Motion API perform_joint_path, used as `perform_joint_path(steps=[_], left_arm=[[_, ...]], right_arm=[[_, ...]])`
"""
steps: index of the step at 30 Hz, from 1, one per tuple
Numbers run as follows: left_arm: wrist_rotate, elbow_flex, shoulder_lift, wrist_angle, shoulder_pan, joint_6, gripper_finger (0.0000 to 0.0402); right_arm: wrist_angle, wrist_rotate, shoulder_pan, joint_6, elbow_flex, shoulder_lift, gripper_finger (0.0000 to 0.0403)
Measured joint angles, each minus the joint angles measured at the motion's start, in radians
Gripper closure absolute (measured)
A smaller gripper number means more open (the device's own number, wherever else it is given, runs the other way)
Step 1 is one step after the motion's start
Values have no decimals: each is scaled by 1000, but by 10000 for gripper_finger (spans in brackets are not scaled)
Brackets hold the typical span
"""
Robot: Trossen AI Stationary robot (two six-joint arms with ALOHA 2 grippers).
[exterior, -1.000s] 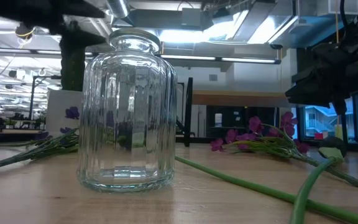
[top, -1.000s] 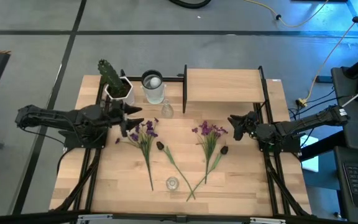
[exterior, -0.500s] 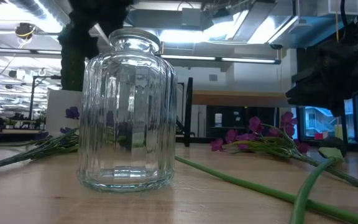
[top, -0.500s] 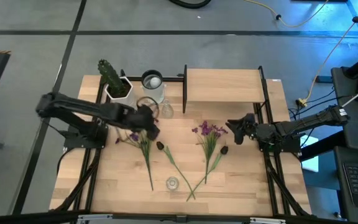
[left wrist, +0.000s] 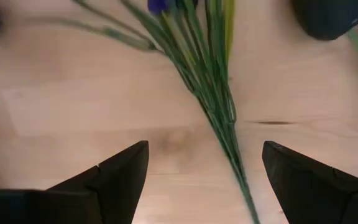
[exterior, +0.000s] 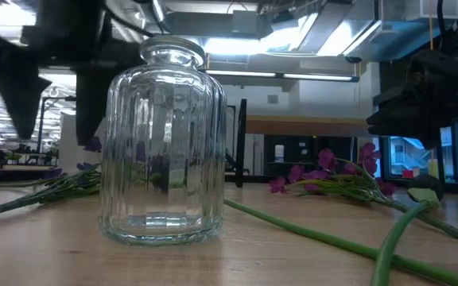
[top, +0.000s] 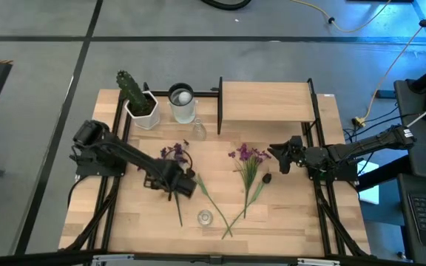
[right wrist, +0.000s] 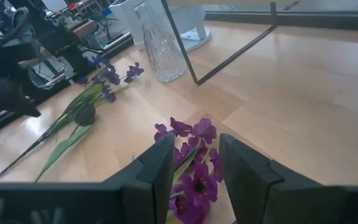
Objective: Pick and place flowers into a vace then onto a shelf
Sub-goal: Put the dark purple flowers into the top transparent vase
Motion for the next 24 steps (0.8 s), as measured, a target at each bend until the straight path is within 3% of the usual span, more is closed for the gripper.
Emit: perform_joint_path(steps=[11,24], left_arm=[[-78,-1,119,20,9,-169,96],[-67,-30,116,54,87,-153,96]], right_arm=[[1,0,0,-19,0,0,273],[2,0,0,-14,0,0,273]])
